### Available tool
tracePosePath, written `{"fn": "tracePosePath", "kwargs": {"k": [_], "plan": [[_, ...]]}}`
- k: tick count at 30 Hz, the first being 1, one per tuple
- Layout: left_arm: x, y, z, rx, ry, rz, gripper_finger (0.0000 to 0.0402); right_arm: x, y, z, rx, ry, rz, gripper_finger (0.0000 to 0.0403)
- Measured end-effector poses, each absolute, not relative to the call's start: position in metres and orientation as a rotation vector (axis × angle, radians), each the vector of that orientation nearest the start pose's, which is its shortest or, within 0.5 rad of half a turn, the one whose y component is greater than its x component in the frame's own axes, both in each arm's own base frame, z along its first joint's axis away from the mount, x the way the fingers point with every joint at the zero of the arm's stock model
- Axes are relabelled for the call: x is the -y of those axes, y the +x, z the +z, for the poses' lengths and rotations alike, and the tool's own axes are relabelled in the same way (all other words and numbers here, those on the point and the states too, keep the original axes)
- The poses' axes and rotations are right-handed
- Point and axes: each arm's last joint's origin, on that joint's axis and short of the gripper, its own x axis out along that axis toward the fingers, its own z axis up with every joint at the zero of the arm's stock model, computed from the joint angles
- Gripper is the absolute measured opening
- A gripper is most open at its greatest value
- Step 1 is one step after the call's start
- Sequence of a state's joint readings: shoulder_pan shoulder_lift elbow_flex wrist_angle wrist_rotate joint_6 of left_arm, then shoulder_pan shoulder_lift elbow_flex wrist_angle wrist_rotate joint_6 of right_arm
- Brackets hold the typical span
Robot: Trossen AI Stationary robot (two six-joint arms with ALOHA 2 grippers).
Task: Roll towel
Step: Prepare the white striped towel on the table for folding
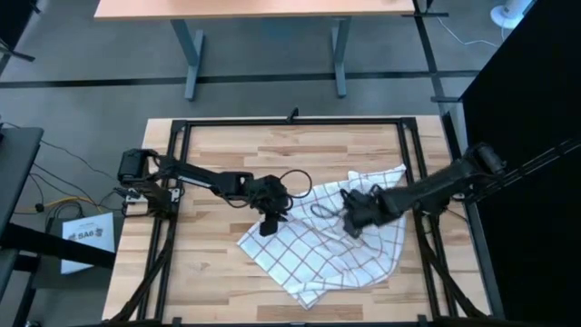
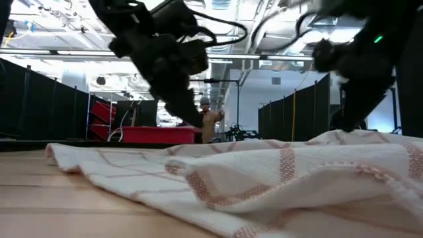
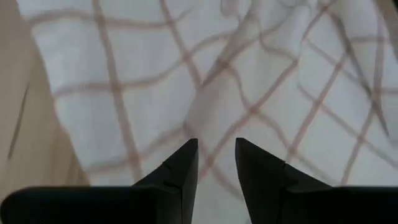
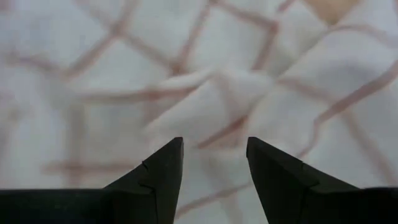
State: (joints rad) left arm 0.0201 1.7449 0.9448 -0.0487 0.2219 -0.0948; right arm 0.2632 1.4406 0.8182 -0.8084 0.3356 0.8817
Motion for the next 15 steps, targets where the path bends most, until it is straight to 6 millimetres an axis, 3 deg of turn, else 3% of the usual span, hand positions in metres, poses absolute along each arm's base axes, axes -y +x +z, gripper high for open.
{"fn": "tracePosePath", "kwargs": {"k": [3, 9, 15], "plan": [[-0.002, 0.35, 0.141, -0.904, -0.191, -0.161, 0.0093, -0.039, 0.232, 0.176, -1.199, 0.308, -0.632, 0.0165], [-0.008, 0.388, 0.171, -0.735, -0.078, -0.19, 0.0093, -0.037, 0.233, 0.175, -1.214, 0.31, -0.617, 0.0162], [-0.039, 0.424, 0.15, -0.801, -0.055, -0.168, 0.0093, -0.042, 0.232, 0.175, -1.21, 0.335, -0.624, 0.0162]]}}
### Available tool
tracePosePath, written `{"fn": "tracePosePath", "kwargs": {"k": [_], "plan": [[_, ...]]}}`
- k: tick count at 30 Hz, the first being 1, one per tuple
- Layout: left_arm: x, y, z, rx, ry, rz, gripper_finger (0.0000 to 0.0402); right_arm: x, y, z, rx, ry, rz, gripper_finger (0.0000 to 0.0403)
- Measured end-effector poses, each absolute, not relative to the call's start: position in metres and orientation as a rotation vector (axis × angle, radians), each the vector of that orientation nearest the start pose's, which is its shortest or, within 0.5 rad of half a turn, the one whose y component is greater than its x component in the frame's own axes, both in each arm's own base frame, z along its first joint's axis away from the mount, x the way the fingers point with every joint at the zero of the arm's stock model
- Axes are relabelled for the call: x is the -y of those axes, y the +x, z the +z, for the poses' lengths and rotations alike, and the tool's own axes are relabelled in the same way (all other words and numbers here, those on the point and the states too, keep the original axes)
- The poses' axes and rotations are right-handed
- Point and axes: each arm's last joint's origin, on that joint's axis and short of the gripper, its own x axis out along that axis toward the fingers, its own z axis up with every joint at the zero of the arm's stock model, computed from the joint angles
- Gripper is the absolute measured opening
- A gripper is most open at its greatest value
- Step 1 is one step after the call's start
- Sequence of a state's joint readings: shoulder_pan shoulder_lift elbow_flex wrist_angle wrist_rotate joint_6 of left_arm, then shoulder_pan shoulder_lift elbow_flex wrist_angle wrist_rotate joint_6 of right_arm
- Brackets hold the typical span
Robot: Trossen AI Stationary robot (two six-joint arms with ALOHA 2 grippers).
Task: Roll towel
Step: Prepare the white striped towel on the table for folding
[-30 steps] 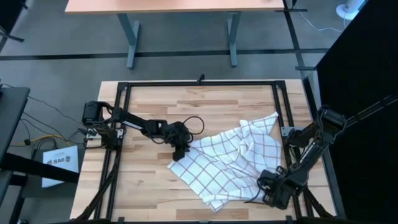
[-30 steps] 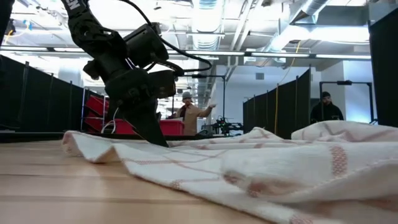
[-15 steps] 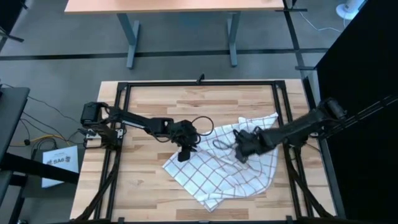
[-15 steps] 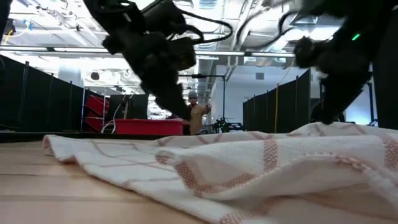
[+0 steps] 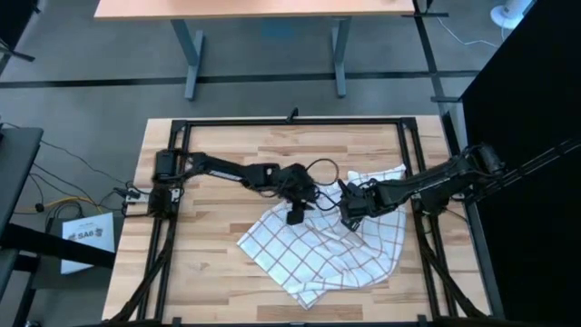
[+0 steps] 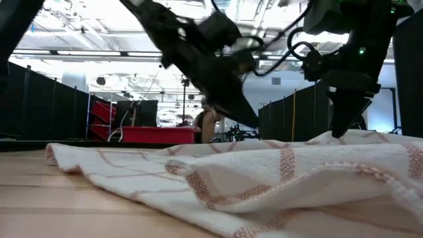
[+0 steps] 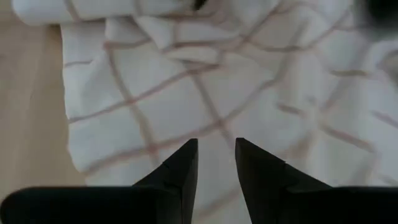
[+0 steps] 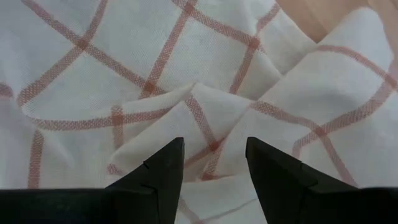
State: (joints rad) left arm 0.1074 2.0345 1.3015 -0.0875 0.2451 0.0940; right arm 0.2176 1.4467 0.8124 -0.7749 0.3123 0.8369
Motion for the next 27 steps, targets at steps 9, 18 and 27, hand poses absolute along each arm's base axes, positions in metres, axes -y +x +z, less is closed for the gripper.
{"fn": "tracePosePath", "kwargs": {"k": [9, 18, 27], "plan": [[-0.082, 0.426, 0.11, -1.026, -0.145, -0.129, 0.0093, -0.057, 0.228, 0.174, -1.206, 0.347, -0.614, 0.0162], [-0.112, 0.397, 0.124, -1.193, -0.197, -0.05, 0.0093, -0.065, 0.223, 0.174, -1.223, 0.32, -0.601, 0.0162], [-0.102, 0.357, 0.116, -1.255, -0.265, -0.023, 0.0093, -0.068, 0.243, 0.18, -1.041, 0.256, -0.484, 0.0162]]}}
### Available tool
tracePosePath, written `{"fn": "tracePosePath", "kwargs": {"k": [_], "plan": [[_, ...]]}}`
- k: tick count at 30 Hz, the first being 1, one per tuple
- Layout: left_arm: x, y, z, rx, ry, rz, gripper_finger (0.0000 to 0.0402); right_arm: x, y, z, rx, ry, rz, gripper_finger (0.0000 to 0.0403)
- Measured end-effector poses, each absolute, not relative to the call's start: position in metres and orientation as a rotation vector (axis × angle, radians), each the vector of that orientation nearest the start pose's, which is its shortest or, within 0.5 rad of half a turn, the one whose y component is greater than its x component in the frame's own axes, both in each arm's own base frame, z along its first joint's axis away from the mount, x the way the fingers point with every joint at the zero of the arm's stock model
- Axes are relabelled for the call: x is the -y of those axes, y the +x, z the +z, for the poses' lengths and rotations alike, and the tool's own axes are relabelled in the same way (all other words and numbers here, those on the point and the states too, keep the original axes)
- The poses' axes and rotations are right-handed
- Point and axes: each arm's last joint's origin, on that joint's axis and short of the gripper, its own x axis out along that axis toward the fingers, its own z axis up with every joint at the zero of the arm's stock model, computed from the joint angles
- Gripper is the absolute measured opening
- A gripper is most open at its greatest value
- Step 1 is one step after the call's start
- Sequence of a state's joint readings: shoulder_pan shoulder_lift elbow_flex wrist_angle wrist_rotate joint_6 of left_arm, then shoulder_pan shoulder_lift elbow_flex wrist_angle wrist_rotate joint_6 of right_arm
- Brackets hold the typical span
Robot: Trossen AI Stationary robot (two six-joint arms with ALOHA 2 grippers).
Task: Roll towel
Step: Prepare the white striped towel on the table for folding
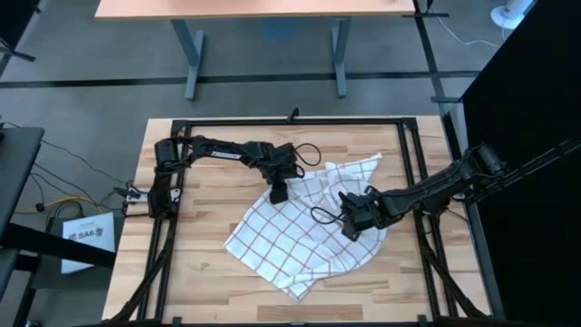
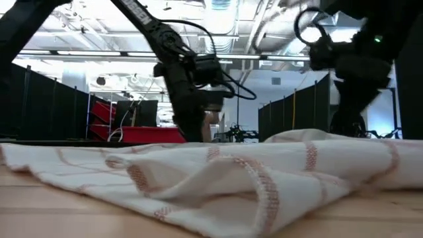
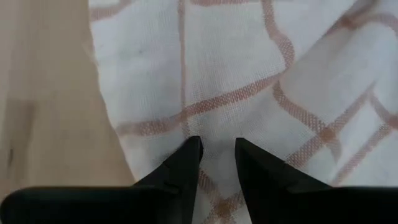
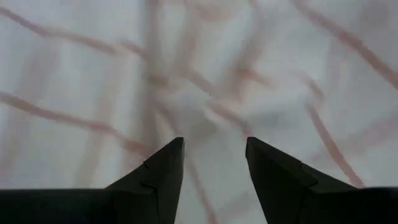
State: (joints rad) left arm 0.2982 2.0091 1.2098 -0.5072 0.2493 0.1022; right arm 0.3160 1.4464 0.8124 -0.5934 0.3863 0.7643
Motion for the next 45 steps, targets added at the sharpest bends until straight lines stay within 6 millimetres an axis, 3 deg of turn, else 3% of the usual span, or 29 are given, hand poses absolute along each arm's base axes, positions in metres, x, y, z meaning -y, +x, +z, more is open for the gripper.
{"fn": "tracePosePath", "kwargs": {"k": [3, 13, 19, 24, 29, 42, 45], "plan": [[-0.096, 0.339, 0.122, -1.247, -0.287, 0.008, 0.0093, -0.053, 0.261, 0.185, -0.935, 0.236, -0.423, 0.0162], [-0.087, 0.298, 0.137, -1.186, -0.271, 0.121, 0.0093, 0.052, 0.289, 0.18, -0.863, 0.221, -0.377, 0.0162], [-0.085, 0.296, 0.131, -1.155, -0.302, 0.14, 0.0093, 0.07, 0.327, 0.182, -0.812, 0.164, -0.29, 0.0162], [-0.085, 0.298, 0.132, -1.132, -0.308, 0.139, 0.0093, 0.076, 0.346, 0.156, -0.952, 0.145, -0.265, 0.0162], [-0.085, 0.297, 0.131, -1.14, -0.311, 0.139, 0.0093, 0.087, 0.337, 0.138, -1.141, 0.173, -0.305, 0.0162], [-0.093, 0.293, 0.131, -1.159, -0.332, 0.154, 0.0093, 0.099, 0.273, 0.175, -1.403, 0.121, -0.443, 0.0162], [-0.094, 0.291, 0.13, -1.169, -0.336, 0.16, 0.0093, 0.096, 0.249, 0.163, -1.467, 0.161, -0.477, 0.0162]]}}
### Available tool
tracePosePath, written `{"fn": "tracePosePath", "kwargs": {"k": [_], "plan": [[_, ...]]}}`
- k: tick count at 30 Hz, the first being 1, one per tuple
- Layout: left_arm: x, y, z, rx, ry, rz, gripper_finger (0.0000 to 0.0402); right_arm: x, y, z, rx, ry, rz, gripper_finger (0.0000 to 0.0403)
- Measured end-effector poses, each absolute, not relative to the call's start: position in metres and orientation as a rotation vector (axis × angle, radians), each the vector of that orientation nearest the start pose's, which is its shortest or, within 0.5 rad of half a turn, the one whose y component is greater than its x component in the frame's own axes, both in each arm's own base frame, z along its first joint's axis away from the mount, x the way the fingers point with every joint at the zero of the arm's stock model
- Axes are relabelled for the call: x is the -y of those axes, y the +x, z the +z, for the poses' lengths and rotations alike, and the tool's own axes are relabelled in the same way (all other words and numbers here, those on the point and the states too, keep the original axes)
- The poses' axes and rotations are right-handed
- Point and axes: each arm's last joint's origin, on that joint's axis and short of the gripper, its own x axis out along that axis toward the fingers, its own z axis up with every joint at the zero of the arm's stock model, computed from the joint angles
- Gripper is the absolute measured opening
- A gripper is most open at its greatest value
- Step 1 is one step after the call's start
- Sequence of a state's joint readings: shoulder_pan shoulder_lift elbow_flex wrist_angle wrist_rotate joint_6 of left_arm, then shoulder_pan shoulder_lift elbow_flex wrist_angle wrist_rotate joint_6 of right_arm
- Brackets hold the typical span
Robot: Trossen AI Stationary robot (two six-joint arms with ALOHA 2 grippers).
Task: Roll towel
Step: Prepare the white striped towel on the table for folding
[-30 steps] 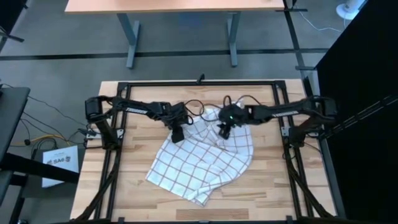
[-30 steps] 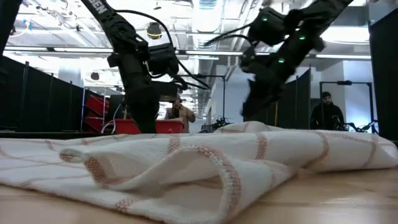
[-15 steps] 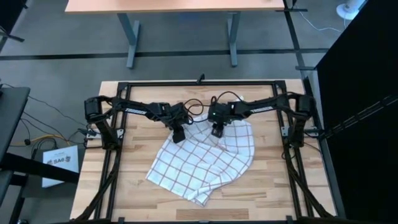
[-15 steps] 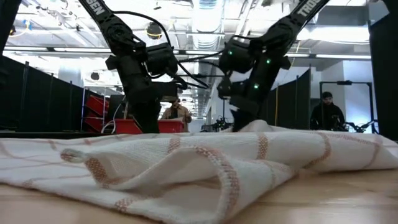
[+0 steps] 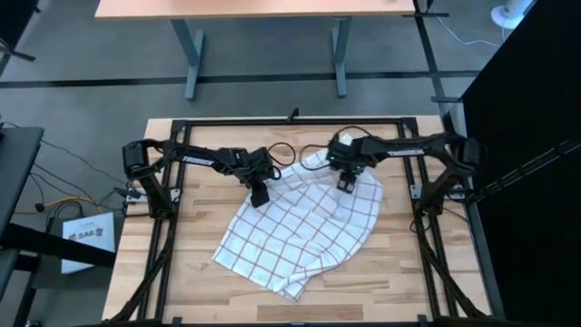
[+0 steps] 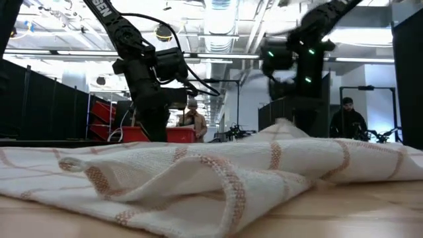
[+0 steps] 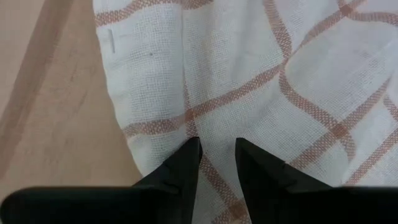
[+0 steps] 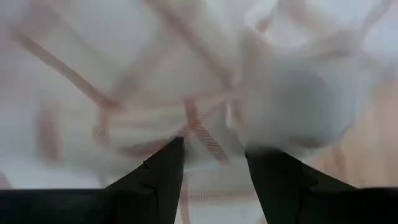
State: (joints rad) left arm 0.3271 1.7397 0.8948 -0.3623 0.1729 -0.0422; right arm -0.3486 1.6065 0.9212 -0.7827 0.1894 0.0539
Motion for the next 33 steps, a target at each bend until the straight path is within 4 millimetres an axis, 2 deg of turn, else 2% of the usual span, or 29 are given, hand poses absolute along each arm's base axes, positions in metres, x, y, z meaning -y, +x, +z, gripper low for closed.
{"fn": "tracePosePath", "kwargs": {"k": [4, 8, 13, 17, 18, 28, 31, 33], "plan": [[-0.094, 0.291, 0.13, -1.173, -0.339, 0.165, 0.0093, 0.081, 0.215, 0.145, -1.517, 0.224, -0.521, 0.0162], [-0.094, 0.29, 0.13, -1.184, -0.341, 0.172, 0.0093, 0.065, 0.194, 0.144, -1.488, 0.253, -0.546, 0.0162], [-0.094, 0.289, 0.132, -1.182, -0.357, 0.187, 0.0093, 0.063, 0.203, 0.169, -1.348, 0.264, -0.553, 0.0162], [-0.094, 0.285, 0.151, -1.145, -0.369, 0.212, 0.0093, 0.057, 0.221, 0.213, -1.081, 0.257, -0.517, 0.0162], [-0.095, 0.288, 0.157, -1.11, -0.353, 0.201, 0.0093, 0.053, 0.224, 0.216, -1.049, 0.26, -0.499, 0.0162], [-0.104, 0.317, 0.211, -0.795, -0.135, 0.063, 0.0093, -0.004, 0.254, 0.21, -0.941, 0.326, -0.275, 0.0162], [-0.111, 0.326, 0.177, -0.916, -0.191, 0.027, 0.0093, -0.023, 0.265, 0.197, -0.951, 0.347, -0.24, 0.0162], [-0.114, 0.333, 0.165, -0.942, -0.193, 0.018, 0.0093, -0.034, 0.27, 0.187, -0.974, 0.371, -0.236, 0.0162]]}}
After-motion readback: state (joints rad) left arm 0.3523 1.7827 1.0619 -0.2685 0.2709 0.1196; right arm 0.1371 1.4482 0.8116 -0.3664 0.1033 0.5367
